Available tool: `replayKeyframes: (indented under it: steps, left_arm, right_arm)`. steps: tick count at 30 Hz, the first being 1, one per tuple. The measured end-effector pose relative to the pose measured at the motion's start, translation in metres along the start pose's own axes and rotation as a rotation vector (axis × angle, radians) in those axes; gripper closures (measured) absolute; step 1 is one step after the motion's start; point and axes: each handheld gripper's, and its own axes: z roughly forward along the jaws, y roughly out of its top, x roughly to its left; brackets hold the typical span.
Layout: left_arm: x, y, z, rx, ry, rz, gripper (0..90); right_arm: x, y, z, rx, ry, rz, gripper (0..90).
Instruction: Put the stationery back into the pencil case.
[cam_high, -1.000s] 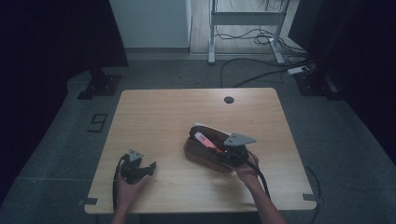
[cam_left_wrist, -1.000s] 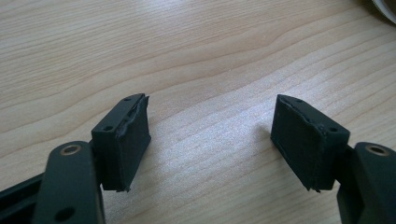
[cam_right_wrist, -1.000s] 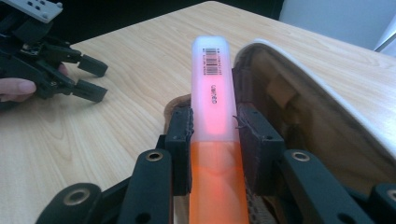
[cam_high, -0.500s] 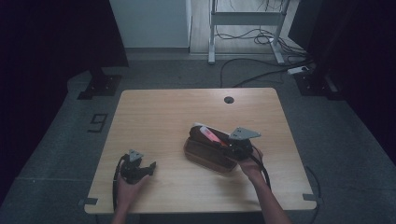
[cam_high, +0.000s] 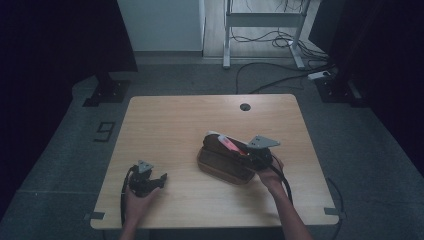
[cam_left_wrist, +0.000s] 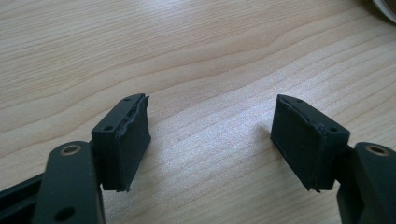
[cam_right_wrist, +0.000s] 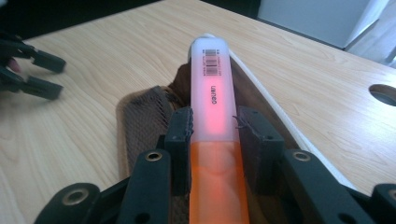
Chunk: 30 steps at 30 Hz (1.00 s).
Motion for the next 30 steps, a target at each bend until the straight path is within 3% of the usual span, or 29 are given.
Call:
replayKeyframes:
  steps: [5, 8, 30]
  left_arm:
    - [0.0, 0.0, 0.0, 0.0, 0.0, 0.0, 27.6]
    - [0.0, 0.0, 0.0, 0.0, 0.0, 0.0, 27.6]
    - [0.0, 0.0, 0.0, 0.002, -0.001, 0.002, 27.6]
  right_arm:
    - [0.006, 0.0, 0.001, -0.001, -0.039, -0.047, 57.7]
    - [0.009, 0.0, 0.0, -0.001, -0.039, -0.055, 56.0]
    - [0.015, 0.001, -0.007, -0.04, -0.014, -0.008, 51.7]
